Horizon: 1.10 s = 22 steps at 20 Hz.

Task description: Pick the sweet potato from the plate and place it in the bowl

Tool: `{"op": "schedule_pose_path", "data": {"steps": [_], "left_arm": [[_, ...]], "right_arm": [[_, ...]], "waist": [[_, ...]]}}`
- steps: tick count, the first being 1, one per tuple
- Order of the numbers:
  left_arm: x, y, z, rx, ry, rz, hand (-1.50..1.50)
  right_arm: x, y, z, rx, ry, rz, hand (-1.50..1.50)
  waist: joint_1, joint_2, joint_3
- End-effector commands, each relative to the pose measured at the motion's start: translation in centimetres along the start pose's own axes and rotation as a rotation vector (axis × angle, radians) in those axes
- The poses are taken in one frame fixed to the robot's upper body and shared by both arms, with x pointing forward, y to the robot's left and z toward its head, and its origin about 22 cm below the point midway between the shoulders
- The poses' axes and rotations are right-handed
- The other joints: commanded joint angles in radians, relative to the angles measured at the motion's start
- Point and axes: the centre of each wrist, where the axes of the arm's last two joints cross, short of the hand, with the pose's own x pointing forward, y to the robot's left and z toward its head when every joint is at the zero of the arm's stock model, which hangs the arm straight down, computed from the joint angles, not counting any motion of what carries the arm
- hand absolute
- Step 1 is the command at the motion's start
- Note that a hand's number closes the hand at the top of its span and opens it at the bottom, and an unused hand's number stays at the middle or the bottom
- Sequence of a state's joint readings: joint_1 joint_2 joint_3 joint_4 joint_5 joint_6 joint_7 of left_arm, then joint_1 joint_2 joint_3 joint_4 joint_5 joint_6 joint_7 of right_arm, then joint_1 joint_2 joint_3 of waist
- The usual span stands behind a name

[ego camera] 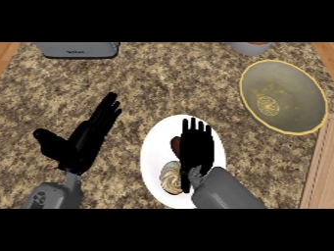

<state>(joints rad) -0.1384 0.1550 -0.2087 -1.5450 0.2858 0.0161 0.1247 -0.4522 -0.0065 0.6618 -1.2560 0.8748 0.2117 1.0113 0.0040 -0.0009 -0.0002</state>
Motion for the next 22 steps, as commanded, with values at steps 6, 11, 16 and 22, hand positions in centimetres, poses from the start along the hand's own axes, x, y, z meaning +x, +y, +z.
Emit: {"op": "schedule_pose_path", "data": {"steps": [6,11,16,22], "left_arm": [[0.6,1.4,-1.1,-0.015,0.002,0.0,0.0],[1.5,-0.8,-0.1,0.002,0.011,-0.006,0.0],[-0.5,-0.6,0.9,0.007,0.004,-0.02,0.0],[-0.4,0.2,0.2,-0.008,0.013,0.002,0.0]], "right_arm": [[-1.4,1.6,-1.6,-0.017,0.055,-0.02,-1.5],[-1.1,2.8,-2.2,-0.044,-0.049,-0.006,1.5],[-3.1,3.6,-3.2,-0.065,-0.094,0.019,1.5],[-0.7,3.4,-3.7,-0.09,-0.086,0.059,1.5]], "waist": [[-0.003,0.001,0.0],[-0.002,0.0,0.0],[-0.002,0.0,0.0],[0.003,0.002,0.0]]}}
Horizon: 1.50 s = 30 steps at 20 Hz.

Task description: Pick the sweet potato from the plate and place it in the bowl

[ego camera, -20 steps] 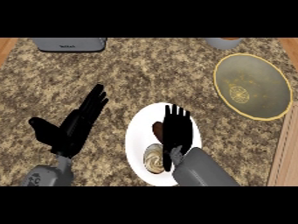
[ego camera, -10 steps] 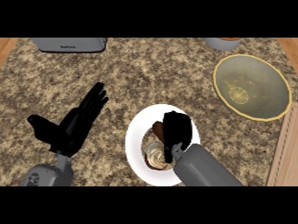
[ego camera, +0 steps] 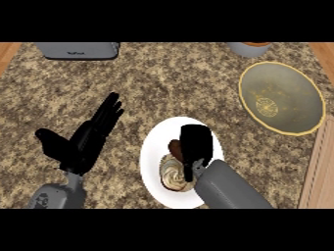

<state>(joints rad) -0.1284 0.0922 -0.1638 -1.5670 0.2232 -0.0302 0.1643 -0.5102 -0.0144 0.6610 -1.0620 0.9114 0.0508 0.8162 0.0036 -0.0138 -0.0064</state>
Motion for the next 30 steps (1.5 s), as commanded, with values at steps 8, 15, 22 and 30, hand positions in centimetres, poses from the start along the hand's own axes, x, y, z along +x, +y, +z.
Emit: {"op": "schedule_pose_path", "data": {"steps": [8,15,22,30], "left_arm": [[-0.4,1.0,0.6,0.029,0.006,-0.002,0.0],[0.0,1.5,0.7,0.055,0.012,0.013,0.0],[-0.9,1.3,1.3,0.063,0.0,0.002,0.0],[-0.2,1.5,1.1,0.041,-0.013,-0.003,0.0]], "right_arm": [[-3.4,1.8,5.5,-0.04,-0.241,0.166,1.5],[-14.3,-0.3,10.6,-0.114,-0.511,0.179,1.5],[-17.5,-8.8,16.7,-0.316,-0.584,0.023,1.5],[-19.5,-15.0,21.5,-0.48,-0.532,-0.044,1.5]], "waist": [[-0.024,0.006,0.006],[-0.058,0.001,0.006],[-0.055,0.001,0.005],[-0.035,0.008,0.006]]}}
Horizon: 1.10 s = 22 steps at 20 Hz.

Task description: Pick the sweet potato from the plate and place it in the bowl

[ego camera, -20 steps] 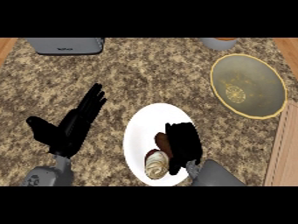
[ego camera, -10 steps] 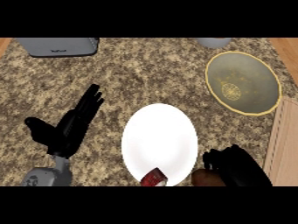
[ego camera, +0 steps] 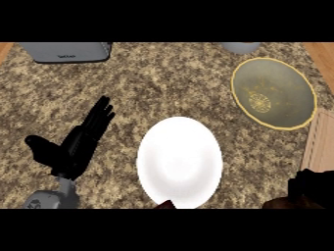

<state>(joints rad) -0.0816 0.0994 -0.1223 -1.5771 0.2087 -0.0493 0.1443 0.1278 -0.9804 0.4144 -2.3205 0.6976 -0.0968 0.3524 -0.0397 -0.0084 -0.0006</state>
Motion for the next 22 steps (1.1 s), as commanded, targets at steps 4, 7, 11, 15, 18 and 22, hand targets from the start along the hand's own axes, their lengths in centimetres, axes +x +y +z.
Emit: {"op": "schedule_pose_path", "data": {"steps": [4,7,11,15,18,22], "left_arm": [[0.9,-0.3,-0.1,-0.022,0.002,0.007,0.0],[0.6,-0.7,-0.9,-0.032,0.003,0.014,0.0],[0.4,-1.1,-1.5,-0.051,-0.028,-0.007,0.0],[1.4,-0.4,-1.0,-0.073,-0.001,-0.004,0.0],[0.8,-0.3,-0.8,-0.068,-0.005,-0.004,0.0],[2.2,-1.0,-1.7,-0.066,-0.013,0.006,0.0]], "right_arm": [[-0.2,-5.1,0.7,-0.082,0.017,-0.093,1.5],[-1.9,-5.3,-0.1,-0.126,0.032,-0.124,1.5],[-4.4,-6.7,-2.6,-0.178,0.082,-0.133,1.5],[-6.5,-5.5,-6.9,-0.17,0.134,-0.206,1.5],[-7.6,-6.2,-9.7,-0.181,0.143,-0.194,1.5],[-10.9,-3.2,-12.0,-0.164,0.126,-0.187,1.5]], "waist": [[0.019,0.004,0.0],[0.023,0.006,0.001],[0.04,0.009,0.0],[0.072,0.015,0.0],[0.068,0.014,0.0],[0.061,0.013,0.001]]}}
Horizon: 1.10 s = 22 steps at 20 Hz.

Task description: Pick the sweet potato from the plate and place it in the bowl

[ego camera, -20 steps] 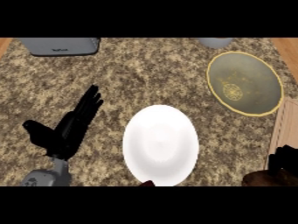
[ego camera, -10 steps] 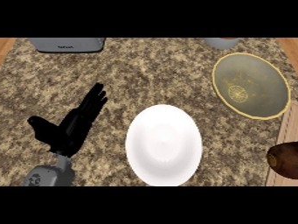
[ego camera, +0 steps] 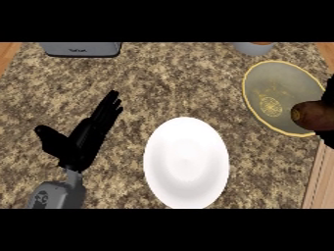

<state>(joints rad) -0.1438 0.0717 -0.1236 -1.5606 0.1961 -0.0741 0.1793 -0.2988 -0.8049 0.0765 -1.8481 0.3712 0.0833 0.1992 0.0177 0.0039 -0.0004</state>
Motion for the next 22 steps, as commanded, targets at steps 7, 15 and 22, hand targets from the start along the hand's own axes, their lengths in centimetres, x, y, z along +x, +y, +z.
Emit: {"op": "schedule_pose_path", "data": {"steps": [7,15,22], "left_arm": [[0.4,-2.0,-1.5,-0.008,-0.006,-0.005,0.0],[0.3,-1.6,-1.2,-0.03,-0.022,-0.003,0.0],[0.2,-1.6,0.0,-0.023,-0.007,-0.008,0.0]], "right_arm": [[-3.4,6.0,-8.7,-0.009,0.018,0.149,1.5],[-7.9,10.4,-11.3,0.171,0.275,0.145,-1.5],[-9.0,11.6,-12.6,0.131,0.184,-0.139,-1.5]], "waist": [[0.013,0.005,0.001],[0.03,0.013,0.001],[0.021,0.007,0.002]]}}
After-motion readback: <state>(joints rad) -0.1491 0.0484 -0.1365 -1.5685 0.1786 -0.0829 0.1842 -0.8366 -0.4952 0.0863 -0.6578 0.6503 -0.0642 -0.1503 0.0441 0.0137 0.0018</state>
